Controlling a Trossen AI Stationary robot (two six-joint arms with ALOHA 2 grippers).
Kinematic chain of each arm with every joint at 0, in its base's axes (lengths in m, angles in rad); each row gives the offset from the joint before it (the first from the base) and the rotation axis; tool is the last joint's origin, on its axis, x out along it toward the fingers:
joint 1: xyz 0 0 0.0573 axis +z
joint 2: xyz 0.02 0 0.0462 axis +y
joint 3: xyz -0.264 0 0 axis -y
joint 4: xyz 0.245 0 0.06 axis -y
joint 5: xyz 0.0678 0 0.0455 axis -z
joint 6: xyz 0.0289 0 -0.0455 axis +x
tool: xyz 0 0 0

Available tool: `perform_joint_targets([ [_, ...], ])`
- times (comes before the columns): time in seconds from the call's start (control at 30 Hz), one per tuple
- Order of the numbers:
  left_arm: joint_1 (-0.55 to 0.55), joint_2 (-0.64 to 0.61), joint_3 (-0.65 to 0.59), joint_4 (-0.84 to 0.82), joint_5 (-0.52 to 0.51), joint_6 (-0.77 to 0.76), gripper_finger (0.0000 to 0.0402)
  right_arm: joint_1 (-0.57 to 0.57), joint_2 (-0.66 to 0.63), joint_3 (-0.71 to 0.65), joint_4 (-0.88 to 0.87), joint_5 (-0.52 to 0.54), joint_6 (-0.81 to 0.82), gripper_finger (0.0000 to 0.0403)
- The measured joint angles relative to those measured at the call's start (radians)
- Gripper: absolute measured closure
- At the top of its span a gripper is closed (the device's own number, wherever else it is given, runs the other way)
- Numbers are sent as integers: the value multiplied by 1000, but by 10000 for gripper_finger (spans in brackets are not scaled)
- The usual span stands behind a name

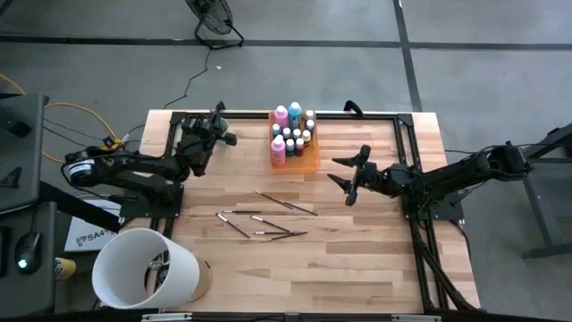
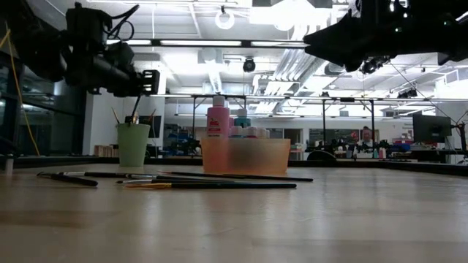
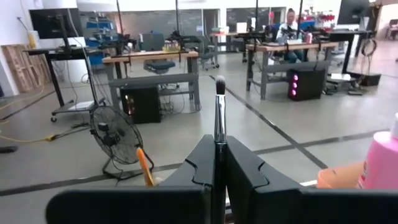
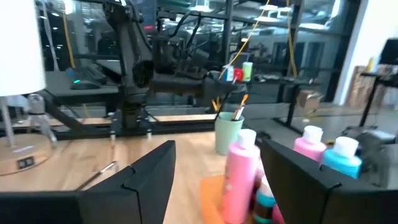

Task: Pick & Place Paint Supplies
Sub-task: Put the white paintbrush into the cup

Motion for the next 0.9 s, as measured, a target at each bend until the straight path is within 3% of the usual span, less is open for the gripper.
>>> perform_joint_targets([
  [0.13, -1, 38, 1, 101, 2, 6, 392, -17, 0, 0, 13, -1, -23, 172],
  [0.33, 0, 33, 45, 122, 12, 84, 392, -46, -1, 0, 11, -12, -23, 172],
  [0.77, 113, 36, 50, -18, 41, -19, 390, -142, -1, 0, -17, -61, -25, 172],
  [0.9, 125, 36, 50, -44, 50, -49, 353, -151, -1, 0, -19, -85, -24, 172],
])
